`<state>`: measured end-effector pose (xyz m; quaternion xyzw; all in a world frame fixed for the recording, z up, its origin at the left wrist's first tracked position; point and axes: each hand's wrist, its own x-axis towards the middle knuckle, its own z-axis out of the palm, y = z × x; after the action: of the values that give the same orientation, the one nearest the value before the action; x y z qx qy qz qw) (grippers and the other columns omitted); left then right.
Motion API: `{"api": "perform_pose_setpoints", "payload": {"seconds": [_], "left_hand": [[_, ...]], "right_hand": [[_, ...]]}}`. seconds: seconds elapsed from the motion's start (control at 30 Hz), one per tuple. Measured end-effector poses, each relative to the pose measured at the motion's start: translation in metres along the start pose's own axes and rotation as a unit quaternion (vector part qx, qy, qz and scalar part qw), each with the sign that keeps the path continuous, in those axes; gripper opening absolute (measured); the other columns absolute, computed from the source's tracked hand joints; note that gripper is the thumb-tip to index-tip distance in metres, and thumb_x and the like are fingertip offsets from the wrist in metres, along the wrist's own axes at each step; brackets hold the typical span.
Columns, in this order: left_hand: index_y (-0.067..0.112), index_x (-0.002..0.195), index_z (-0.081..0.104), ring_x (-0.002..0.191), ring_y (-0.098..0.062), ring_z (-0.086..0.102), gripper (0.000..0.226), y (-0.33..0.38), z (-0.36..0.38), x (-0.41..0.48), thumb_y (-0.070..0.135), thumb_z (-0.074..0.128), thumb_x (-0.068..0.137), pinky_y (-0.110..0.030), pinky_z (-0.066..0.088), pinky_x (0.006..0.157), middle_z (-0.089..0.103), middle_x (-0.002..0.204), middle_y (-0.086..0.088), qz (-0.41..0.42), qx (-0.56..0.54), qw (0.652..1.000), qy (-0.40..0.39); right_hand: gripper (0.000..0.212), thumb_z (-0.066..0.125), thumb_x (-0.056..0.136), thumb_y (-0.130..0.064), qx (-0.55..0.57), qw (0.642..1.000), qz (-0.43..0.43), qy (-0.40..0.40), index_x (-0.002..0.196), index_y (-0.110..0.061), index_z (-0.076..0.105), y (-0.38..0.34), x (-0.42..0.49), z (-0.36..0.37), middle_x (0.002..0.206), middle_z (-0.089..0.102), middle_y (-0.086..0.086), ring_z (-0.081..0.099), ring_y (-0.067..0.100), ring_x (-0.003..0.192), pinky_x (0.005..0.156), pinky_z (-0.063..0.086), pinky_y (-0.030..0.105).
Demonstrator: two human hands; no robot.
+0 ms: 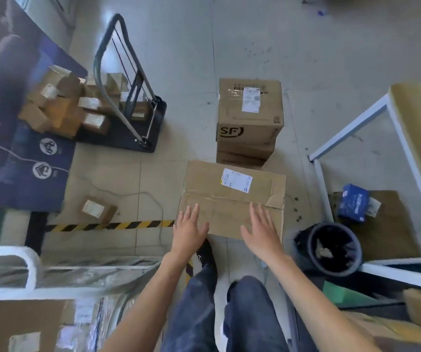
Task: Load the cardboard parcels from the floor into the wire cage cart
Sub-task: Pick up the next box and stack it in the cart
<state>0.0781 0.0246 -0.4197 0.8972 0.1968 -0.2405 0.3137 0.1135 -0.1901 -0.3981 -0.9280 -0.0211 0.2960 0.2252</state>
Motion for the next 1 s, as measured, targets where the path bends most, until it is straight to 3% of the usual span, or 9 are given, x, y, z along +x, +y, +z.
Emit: {"api": "perform_pose_setpoints", "payload": {"seconds": [0.23,0.43,0.57,0.7,0.77,0.83,0.9,1.0], "left_hand": [[0.013,0.157,0.020,0.149,-0.028,0.021,0.078,-0.025,0.022,0.102,0.042,0.058,0.095,-0.041,0.021,0.119,0.025,0.162,-0.013,-0.040,-0.011,0.998,-0.037],[0.013,0.155,0.024,0.141,-0.030,0.034,0.089,-0.074,0.046,0.157,0.045,0.070,0.087,-0.043,0.030,0.113,0.038,0.154,-0.013,-0.089,-0.047,0.994,-0.046],[0.021,0.153,0.026,0.137,-0.019,0.041,0.096,-0.104,0.059,0.175,0.045,0.080,0.077,-0.040,0.037,0.111,0.042,0.150,0.003,-0.113,-0.143,0.981,-0.069],[0.039,0.143,0.031,0.111,0.009,0.052,0.092,-0.121,0.072,0.180,0.049,0.085,0.069,-0.019,0.046,0.091,0.050,0.128,0.028,-0.146,-0.233,0.959,-0.069],[0.038,0.135,0.040,0.108,0.003,0.057,0.081,-0.128,0.079,0.183,0.046,0.086,0.069,-0.022,0.049,0.086,0.056,0.121,0.023,-0.170,-0.270,0.945,-0.067],[0.029,0.134,0.045,0.109,-0.008,0.059,0.078,-0.129,0.082,0.187,0.043,0.086,0.069,-0.025,0.051,0.082,0.060,0.120,0.012,-0.202,-0.294,0.932,-0.069],[0.027,0.132,0.047,0.105,-0.008,0.059,0.073,-0.127,0.082,0.189,0.041,0.086,0.071,-0.021,0.049,0.075,0.061,0.115,0.013,-0.216,-0.305,0.925,-0.064],[0.025,0.130,0.052,0.104,-0.012,0.063,0.063,-0.114,0.070,0.188,0.033,0.083,0.076,-0.023,0.051,0.072,0.066,0.113,0.009,-0.225,-0.336,0.913,-0.046]], "right_hand": [[0.075,0.042,0.102,-0.043,0.049,0.994,0.101,-0.008,0.160,-0.025,-0.001,0.054,0.072,0.030,0.168,-0.003,0.001,0.000,0.025,0.154,0.123,0.008,0.041],[0.081,0.050,0.100,-0.041,0.065,0.983,0.169,-0.033,0.160,-0.020,0.001,0.121,0.107,0.060,0.168,-0.002,0.004,0.001,0.026,0.154,0.123,0.011,0.046],[0.096,0.061,0.094,-0.045,0.098,0.969,0.227,-0.004,0.160,-0.020,-0.004,0.160,0.119,0.077,0.168,-0.005,0.010,0.001,0.029,0.154,0.121,0.014,0.049],[0.119,0.072,0.085,-0.050,0.125,0.958,0.258,-0.023,0.156,-0.017,-0.018,0.192,0.130,0.090,0.168,-0.004,0.009,0.008,0.029,0.153,0.120,0.017,0.046],[0.125,0.077,0.080,-0.049,0.180,0.935,0.301,-0.050,0.156,-0.019,-0.018,0.204,0.139,0.093,0.167,0.007,0.008,0.020,0.030,0.150,0.117,0.025,0.048],[0.114,0.081,0.078,-0.046,0.237,0.909,0.336,-0.070,0.158,-0.015,0.005,0.213,0.147,0.096,0.159,0.032,0.010,0.039,0.031,0.141,0.113,0.036,0.049],[0.084,0.082,0.077,-0.041,0.278,0.896,0.338,-0.071,0.143,-0.013,0.038,0.219,0.153,0.099,0.138,0.056,0.007,0.054,0.028,0.125,0.104,0.046,0.049],[0.052,0.081,0.079,-0.037,0.325,0.894,0.310,-0.018,0.119,-0.023,0.051,0.218,0.158,0.081,0.111,0.065,-0.007,0.063,0.018,0.109,0.081,0.052,0.033]]}}
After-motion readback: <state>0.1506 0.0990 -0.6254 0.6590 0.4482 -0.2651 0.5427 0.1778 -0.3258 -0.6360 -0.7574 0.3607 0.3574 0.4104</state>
